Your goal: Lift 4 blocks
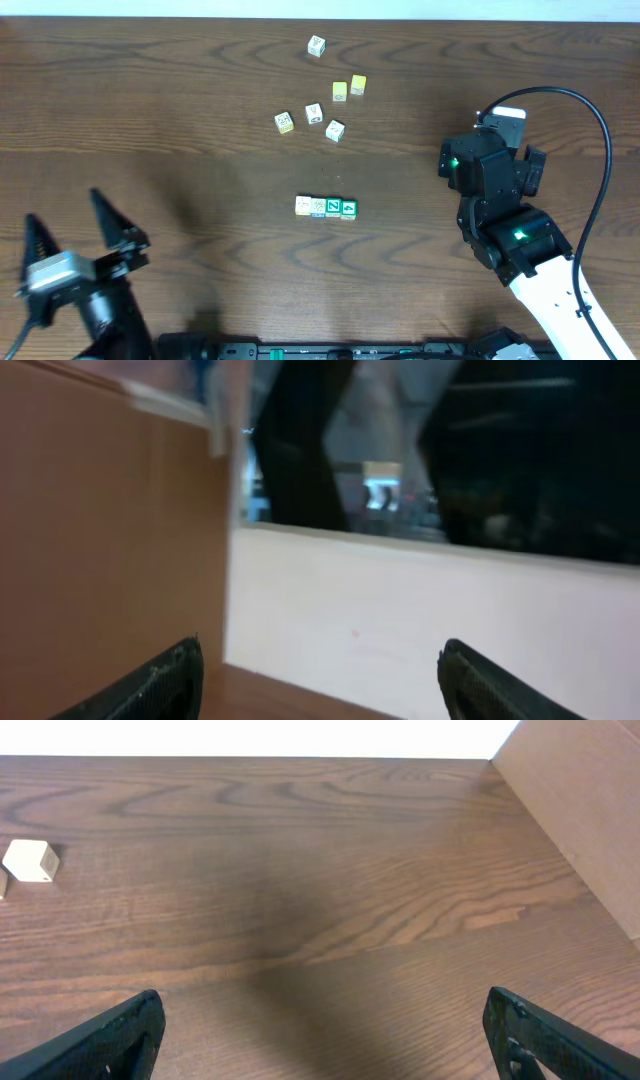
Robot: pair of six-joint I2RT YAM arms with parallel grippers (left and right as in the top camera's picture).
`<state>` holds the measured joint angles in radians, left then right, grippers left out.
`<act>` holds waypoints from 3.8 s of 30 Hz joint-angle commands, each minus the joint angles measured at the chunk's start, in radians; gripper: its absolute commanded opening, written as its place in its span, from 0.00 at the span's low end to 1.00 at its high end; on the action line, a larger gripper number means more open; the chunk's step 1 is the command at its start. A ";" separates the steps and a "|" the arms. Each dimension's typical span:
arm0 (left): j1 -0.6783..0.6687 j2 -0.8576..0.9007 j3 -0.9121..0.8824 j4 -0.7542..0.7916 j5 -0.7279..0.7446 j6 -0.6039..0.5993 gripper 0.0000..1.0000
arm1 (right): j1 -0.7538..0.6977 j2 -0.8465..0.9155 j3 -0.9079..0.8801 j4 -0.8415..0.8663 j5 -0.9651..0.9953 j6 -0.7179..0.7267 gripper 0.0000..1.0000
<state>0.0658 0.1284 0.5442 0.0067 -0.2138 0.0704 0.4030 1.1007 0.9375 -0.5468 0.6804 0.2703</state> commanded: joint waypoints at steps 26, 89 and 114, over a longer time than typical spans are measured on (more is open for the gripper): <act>0.018 -0.127 -0.540 -0.077 0.136 -0.011 0.75 | -0.005 0.001 0.014 0.000 0.009 0.002 0.99; 0.019 -0.124 -0.540 -0.074 0.132 -0.011 0.76 | -0.434 -1.095 -0.861 0.656 -0.729 -0.203 0.99; 0.019 -0.124 -0.540 -0.074 0.132 -0.011 0.76 | -0.429 -1.095 -0.932 0.472 -0.708 -0.223 0.99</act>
<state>0.0788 0.0105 0.0154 -0.0189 -0.0547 0.0639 -0.0368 0.0120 0.0071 -0.0700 -0.0338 0.0628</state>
